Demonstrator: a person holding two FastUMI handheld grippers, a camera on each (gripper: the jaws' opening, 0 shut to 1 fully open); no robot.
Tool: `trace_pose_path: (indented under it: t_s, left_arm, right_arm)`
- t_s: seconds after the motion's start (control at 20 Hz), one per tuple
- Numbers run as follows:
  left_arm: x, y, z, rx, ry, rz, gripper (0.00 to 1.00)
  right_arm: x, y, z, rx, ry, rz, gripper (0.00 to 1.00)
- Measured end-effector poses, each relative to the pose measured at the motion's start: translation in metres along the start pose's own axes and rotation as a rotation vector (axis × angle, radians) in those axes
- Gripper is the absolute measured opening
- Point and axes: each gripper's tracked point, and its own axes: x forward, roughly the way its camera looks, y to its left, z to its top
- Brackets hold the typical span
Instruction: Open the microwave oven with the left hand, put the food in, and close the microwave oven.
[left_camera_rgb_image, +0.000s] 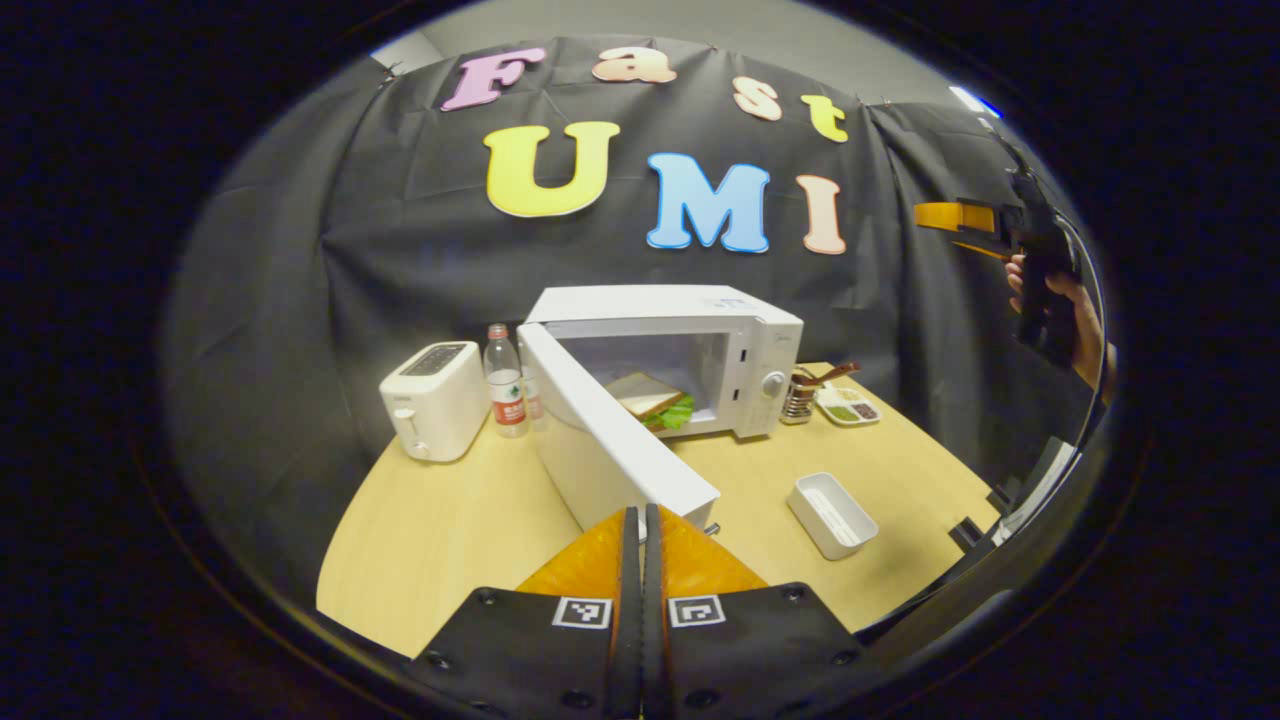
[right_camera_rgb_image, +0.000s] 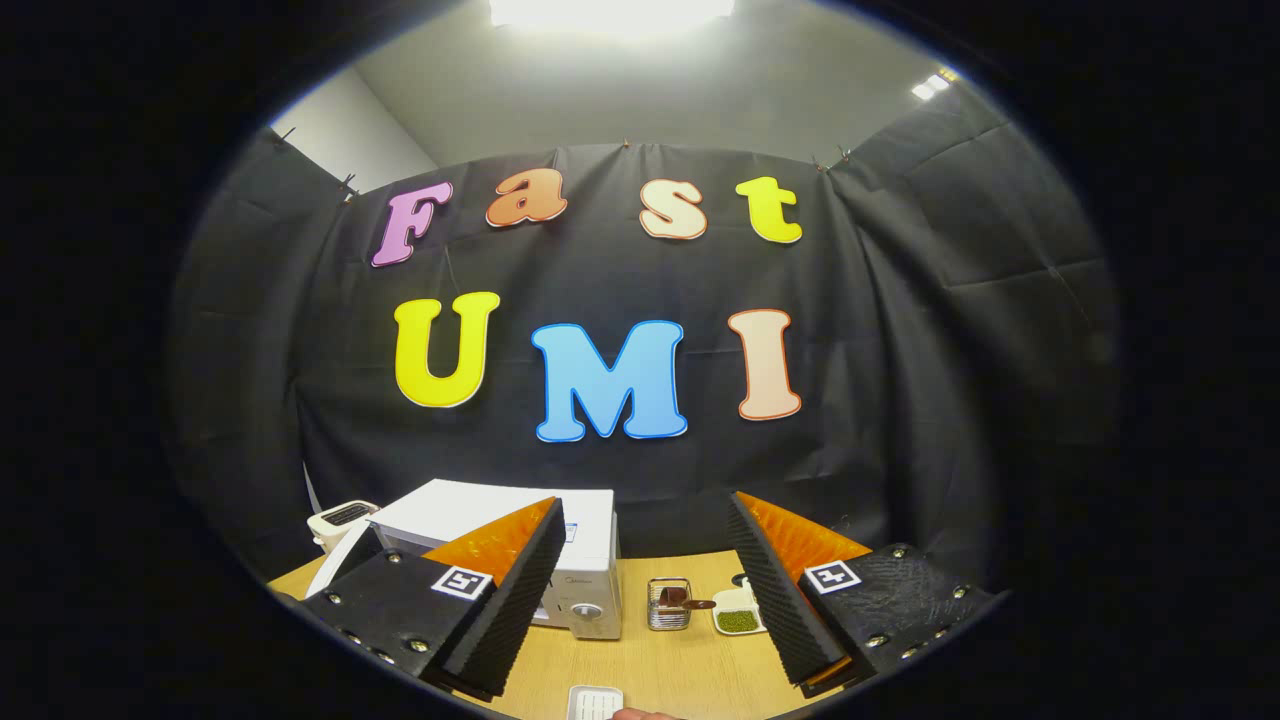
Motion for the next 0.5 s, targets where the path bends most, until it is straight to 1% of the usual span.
trace_pose_path:
  t_s: [0.3, 0.5]
  left_arm:
    - [0.041, -0.053, 0.016, 0.018, 0.002, -0.098, 0.07]
    - [0.069, -0.076, 0.033, 0.042, -0.005, -0.137, 0.07]
  right_arm:
    - [0.008, -0.029, -0.002, -0.013, 0.005, -0.038, 0.98]
    - [0.013, -0.049, -0.006, -0.01, 0.018, -0.07, 0.98]
